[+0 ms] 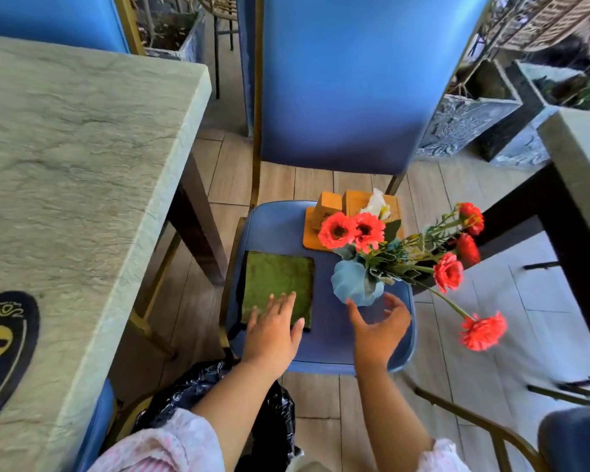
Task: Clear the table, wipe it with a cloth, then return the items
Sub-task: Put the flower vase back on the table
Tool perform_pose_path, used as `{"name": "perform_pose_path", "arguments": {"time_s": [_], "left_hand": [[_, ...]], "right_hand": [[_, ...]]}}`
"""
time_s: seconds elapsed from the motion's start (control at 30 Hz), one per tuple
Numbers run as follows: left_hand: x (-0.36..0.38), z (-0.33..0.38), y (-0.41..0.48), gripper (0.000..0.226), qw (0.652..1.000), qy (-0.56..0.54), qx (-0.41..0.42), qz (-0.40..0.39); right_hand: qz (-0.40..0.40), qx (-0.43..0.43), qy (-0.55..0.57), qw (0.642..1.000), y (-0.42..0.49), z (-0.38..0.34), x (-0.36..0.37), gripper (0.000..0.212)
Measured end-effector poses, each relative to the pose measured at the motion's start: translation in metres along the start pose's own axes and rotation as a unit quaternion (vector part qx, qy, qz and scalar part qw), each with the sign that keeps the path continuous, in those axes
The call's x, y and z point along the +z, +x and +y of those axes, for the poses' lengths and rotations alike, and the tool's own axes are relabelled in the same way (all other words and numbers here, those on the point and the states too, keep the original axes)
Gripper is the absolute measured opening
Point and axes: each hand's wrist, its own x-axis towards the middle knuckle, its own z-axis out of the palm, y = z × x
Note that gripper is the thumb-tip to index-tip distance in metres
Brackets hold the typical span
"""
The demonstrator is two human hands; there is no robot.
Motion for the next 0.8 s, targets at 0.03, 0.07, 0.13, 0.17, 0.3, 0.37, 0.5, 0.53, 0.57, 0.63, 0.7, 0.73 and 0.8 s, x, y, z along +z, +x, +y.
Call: {"name": "perform_pose_path", "arguments": {"time_s": [0.03, 0.07, 0.13, 0.17, 0.3, 0.37, 0.5, 0.53, 0.57, 0.63, 0.7, 0.73, 0.8], "left_hand": [[0.0, 0.004, 0.002, 0.055, 1.0, -0.009, 0.008, 0.003], [0.002, 0.007, 0.004, 0.055, 1.0, -0.017, 0.015, 0.002], [0.005, 0.013, 0.008, 0.055, 0.999, -0.025, 0.023, -0.004], [0.006, 0.015, 0.01, 0.055, 0.999, -0.027, 0.024, -0.006], [0.012, 0.019, 0.011, 0.056, 0.999, -0.044, 0.022, -0.009], [0.014, 0.02, 0.011, 0.056, 0.998, -0.053, 0.02, -0.011], [0.013, 0.02, 0.006, 0.056, 0.998, -0.061, 0.018, -0.007], [0.012, 0.021, 0.003, 0.056, 0.998, -0.062, 0.018, -0.005], [0.01, 0.021, 0.0, 0.056, 0.998, -0.065, 0.017, -0.002], [0.004, 0.022, -0.008, 0.056, 0.997, -0.072, 0.018, 0.008], [-0.007, 0.025, -0.021, 0.056, 0.996, -0.08, 0.024, 0.02], [-0.014, 0.026, -0.029, 0.056, 0.995, -0.088, 0.029, 0.028], [-0.031, 0.029, -0.048, 0.055, 0.991, -0.121, 0.034, 0.045]], "right_hand": [[-0.007, -0.006, -0.016, 1.0, 0.009, 0.0, 0.001, 0.078], [-0.02, -0.009, -0.034, 0.999, 0.018, 0.0, 0.002, 0.089], [-0.053, -0.012, -0.055, 0.997, 0.033, 0.001, 0.006, 0.098], [-0.065, -0.02, -0.057, 0.996, 0.039, 0.001, 0.008, 0.095], [-0.111, -0.011, -0.025, 0.993, 0.054, 0.003, 0.015, 0.085], [-0.134, 0.0, -0.019, 0.991, 0.057, 0.003, 0.018, 0.08], [-0.146, 0.012, -0.005, 0.989, 0.056, 0.003, 0.019, 0.081], [-0.149, 0.017, -0.003, 0.989, 0.055, 0.001, 0.017, 0.081], [-0.152, 0.011, 0.001, 0.988, 0.054, -0.001, 0.015, 0.08], [-0.157, -0.005, 0.002, 0.988, 0.05, -0.003, 0.009, 0.08], [-0.173, 0.012, 0.009, 0.985, 0.04, -0.015, -0.001, 0.077], [-0.179, 0.015, 0.005, 0.984, 0.034, -0.023, -0.007, 0.075], [-0.18, -0.012, 0.003, 0.984, 0.021, -0.041, -0.019, 0.075]]}}
